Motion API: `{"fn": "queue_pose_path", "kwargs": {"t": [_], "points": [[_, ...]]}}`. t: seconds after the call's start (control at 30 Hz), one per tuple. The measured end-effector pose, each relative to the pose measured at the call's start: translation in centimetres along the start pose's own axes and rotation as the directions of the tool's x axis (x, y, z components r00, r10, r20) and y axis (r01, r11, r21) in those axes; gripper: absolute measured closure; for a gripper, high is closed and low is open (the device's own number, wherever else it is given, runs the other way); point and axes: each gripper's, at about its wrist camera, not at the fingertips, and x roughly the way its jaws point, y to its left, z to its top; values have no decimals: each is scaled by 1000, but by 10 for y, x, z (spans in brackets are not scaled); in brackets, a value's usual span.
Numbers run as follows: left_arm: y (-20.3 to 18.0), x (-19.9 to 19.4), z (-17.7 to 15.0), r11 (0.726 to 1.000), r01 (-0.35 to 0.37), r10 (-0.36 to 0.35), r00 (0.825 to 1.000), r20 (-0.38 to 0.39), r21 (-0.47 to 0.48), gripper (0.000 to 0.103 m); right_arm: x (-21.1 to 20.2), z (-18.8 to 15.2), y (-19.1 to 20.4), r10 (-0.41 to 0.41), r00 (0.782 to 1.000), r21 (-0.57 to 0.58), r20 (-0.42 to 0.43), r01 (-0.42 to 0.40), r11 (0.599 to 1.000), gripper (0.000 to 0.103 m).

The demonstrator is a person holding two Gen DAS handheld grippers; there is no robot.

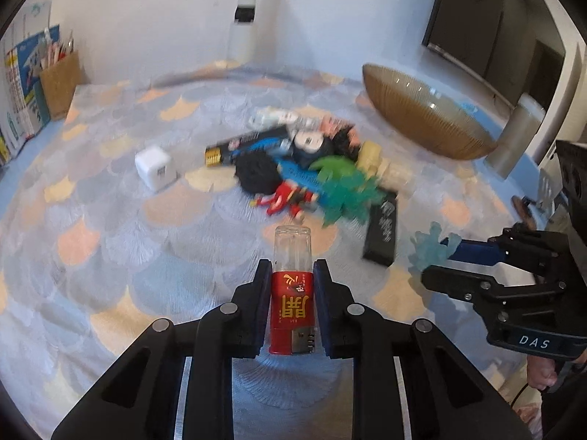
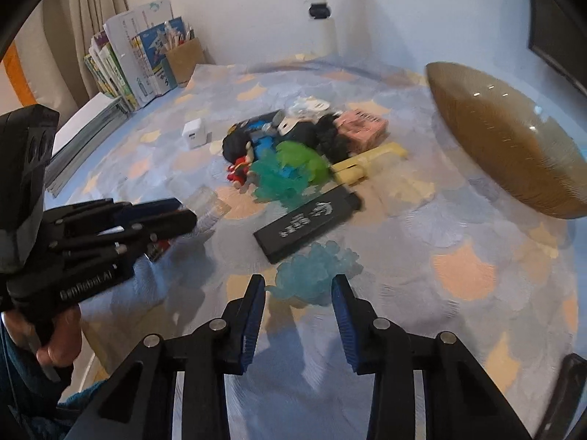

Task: Organize rigid objects
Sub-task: 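Carry both held items over the amber glass bowl and open both tools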

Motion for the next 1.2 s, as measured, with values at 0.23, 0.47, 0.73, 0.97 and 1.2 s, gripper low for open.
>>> {"fn": "queue_pose_path", "kwargs": {"t": [0.23,0.47,0.73,0.97,1.2], "points": [[-42,-37,81,995,29,-44,985,165,97,83,-72,42,-40,-130,981,-13,142,134,991,66],[-114,-29,176,981,110,-148,957,249,159,83,-129,98,-93,-249,933,66,260,240,968,66],[-142,79,176,981,160,-168,983,70,110,83,-75,89,-162,-233,967,222,102,206,953,67],[-151,92,173,977,182,-190,980,65,111,66,-69,81,-189,-217,973,311,80,183,933,67],[-90,13,164,985,165,-173,956,238,54,32,-122,71,-176,-220,951,351,218,134,927,35]]}}
